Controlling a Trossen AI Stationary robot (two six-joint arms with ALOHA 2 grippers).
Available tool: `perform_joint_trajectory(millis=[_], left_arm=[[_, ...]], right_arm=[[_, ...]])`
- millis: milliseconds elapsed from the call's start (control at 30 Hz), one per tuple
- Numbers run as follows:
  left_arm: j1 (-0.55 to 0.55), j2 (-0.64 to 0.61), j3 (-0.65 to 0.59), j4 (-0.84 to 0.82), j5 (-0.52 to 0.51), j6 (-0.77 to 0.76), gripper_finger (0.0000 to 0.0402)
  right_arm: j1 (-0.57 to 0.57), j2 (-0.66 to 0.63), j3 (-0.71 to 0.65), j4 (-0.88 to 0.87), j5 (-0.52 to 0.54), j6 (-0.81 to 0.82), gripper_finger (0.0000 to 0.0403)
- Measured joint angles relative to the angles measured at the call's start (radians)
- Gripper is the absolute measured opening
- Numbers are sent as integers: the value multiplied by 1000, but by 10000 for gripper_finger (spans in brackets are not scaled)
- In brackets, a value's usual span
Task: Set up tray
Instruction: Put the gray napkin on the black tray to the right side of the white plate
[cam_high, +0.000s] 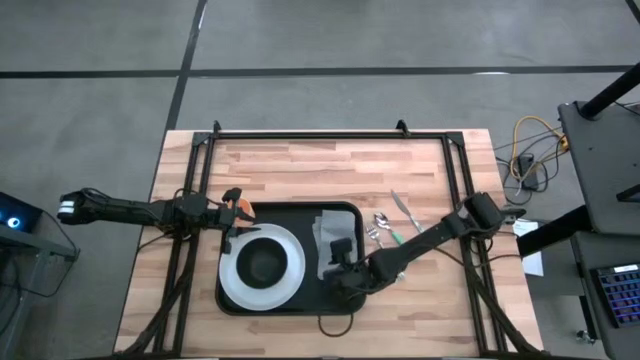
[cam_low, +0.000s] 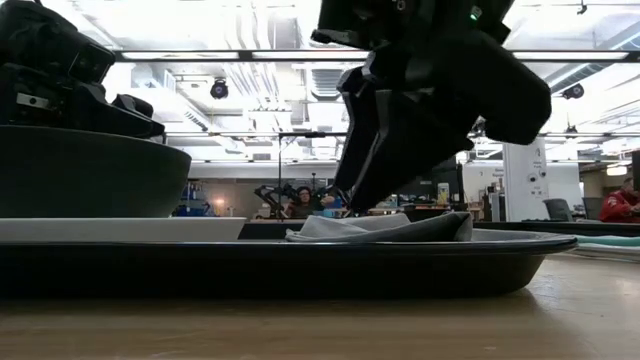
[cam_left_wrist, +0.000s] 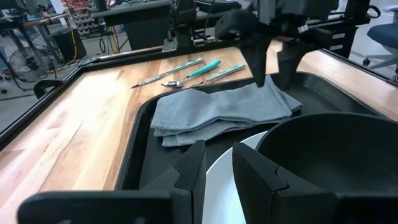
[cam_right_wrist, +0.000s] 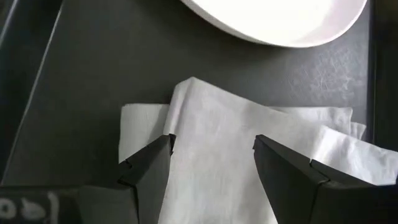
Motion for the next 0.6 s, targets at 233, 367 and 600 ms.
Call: perform_joint_trajectory(millis=[233, 367, 600], left_arm=[[0, 1, 0, 0, 0, 0, 62], [0, 1, 0, 0, 0, 0, 62], [0, 1, 0, 0, 0, 0, 62]], right_arm=[[43, 3, 1, 18, -1, -21, 219], [50, 3, -15, 11, 42, -21, 214], [53, 3, -34, -7, 38, -19, 176]])
